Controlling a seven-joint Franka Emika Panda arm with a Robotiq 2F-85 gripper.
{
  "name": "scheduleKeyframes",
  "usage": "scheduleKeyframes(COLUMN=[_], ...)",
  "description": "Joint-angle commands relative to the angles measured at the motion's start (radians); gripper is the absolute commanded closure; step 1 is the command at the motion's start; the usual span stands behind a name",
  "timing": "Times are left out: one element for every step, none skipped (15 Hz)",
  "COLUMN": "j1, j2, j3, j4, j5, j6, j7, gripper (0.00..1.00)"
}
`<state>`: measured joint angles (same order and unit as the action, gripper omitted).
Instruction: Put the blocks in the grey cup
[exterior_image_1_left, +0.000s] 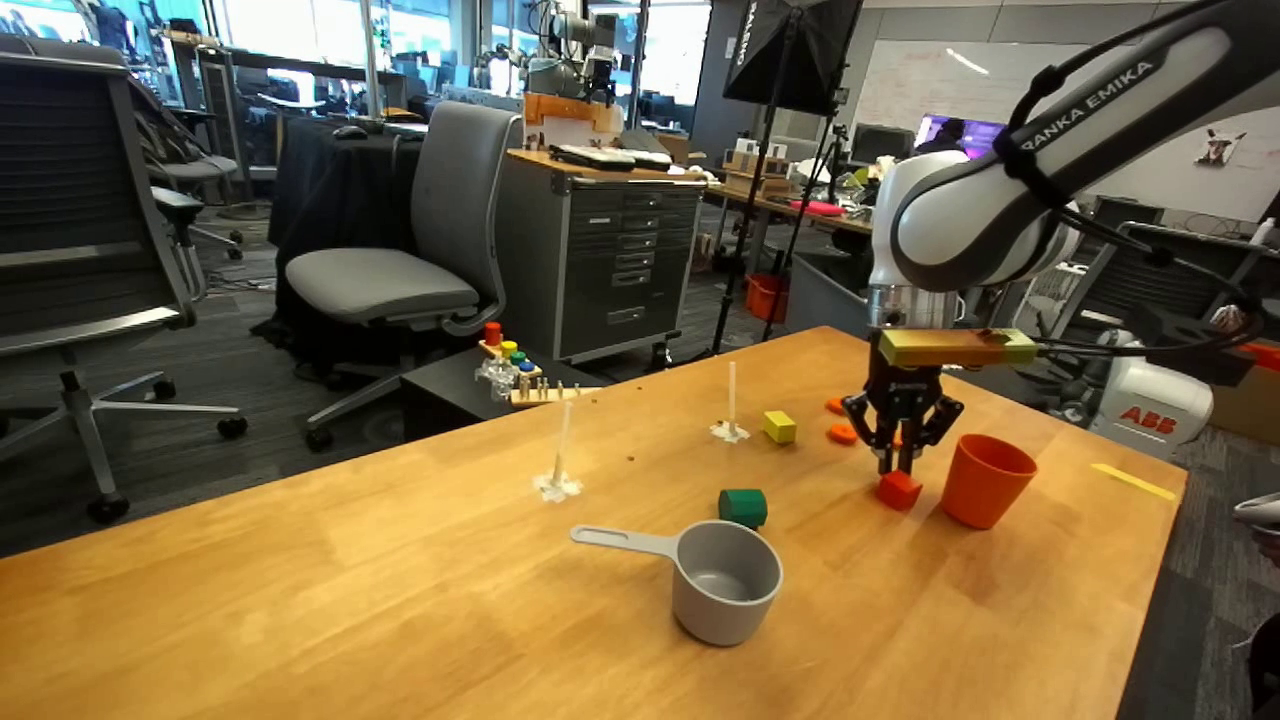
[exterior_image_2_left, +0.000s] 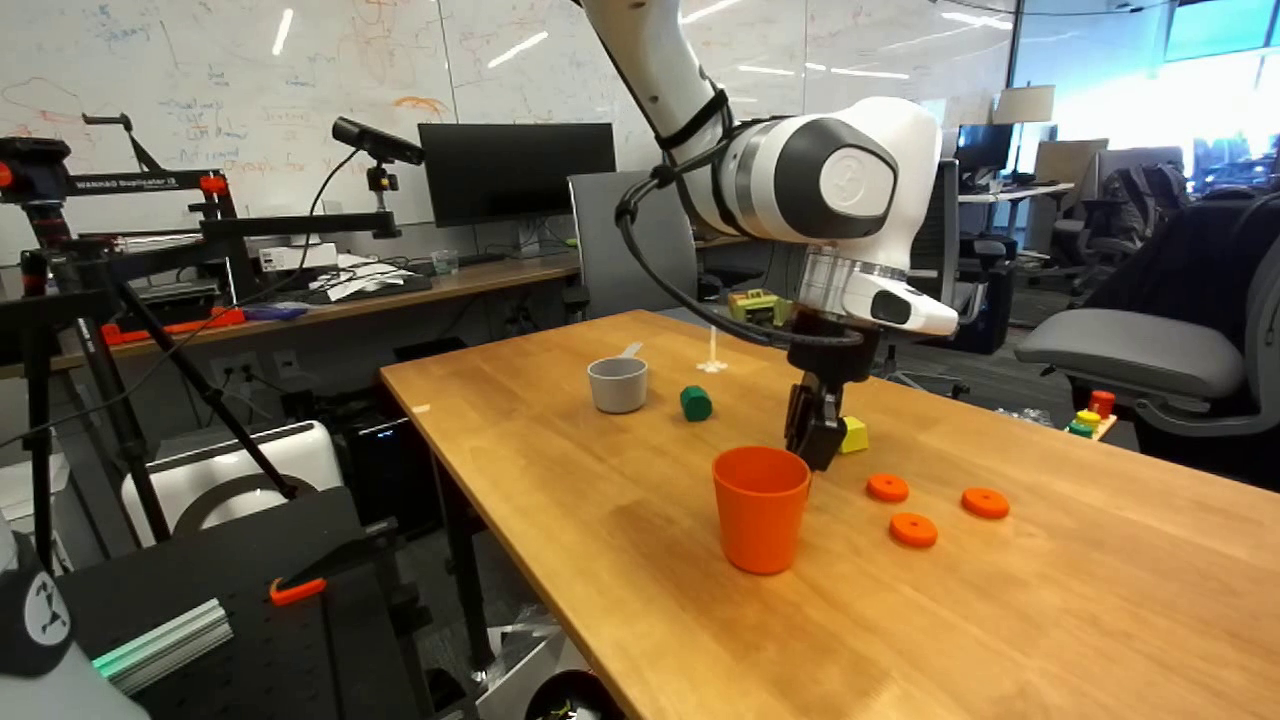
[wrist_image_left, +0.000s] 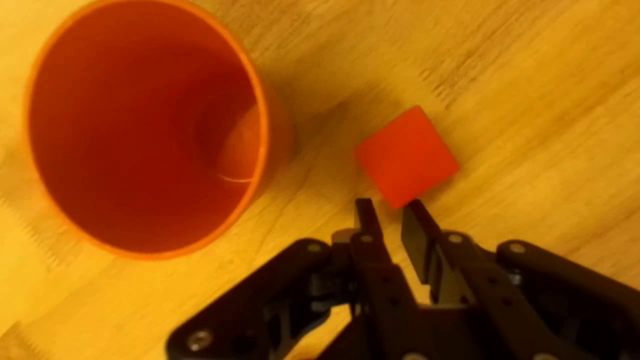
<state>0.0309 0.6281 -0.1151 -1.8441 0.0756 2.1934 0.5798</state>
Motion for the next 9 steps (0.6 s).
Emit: scheduleKeyframes(j1=[-0.021,-0.027,-0.034,-0.035,-0.034,-0.030,-0.024,-0.013,-0.002], j2=[-0.060,-0.064,-0.067,-0.070,-0.070,-0.071,-0.069,-0.070,-0.073], j3=[-0.003,-0.002,0.000,-0.001,-0.002,-0.005,-0.006,-0.010,-0.010], j4=[-0.038,-0.035,-0.032,-0.032,-0.029,-0.028,-0.021,-0.016,-0.010], j5=[0.052,0.063,0.077,0.082,0.080,0.073,0.059,0.041,0.023], j6=[0.018,0.014,0.006,0.005,-0.002,-0.001,-0.013,-0.021,-0.036], j7=[-0.004,-0.003,0.000,0.003,-0.001,0.002,0.001,0.004,-0.002], gripper=[0.95,0.84,0.69,0.68,0.63,0.54,0.47,0.38,0.32])
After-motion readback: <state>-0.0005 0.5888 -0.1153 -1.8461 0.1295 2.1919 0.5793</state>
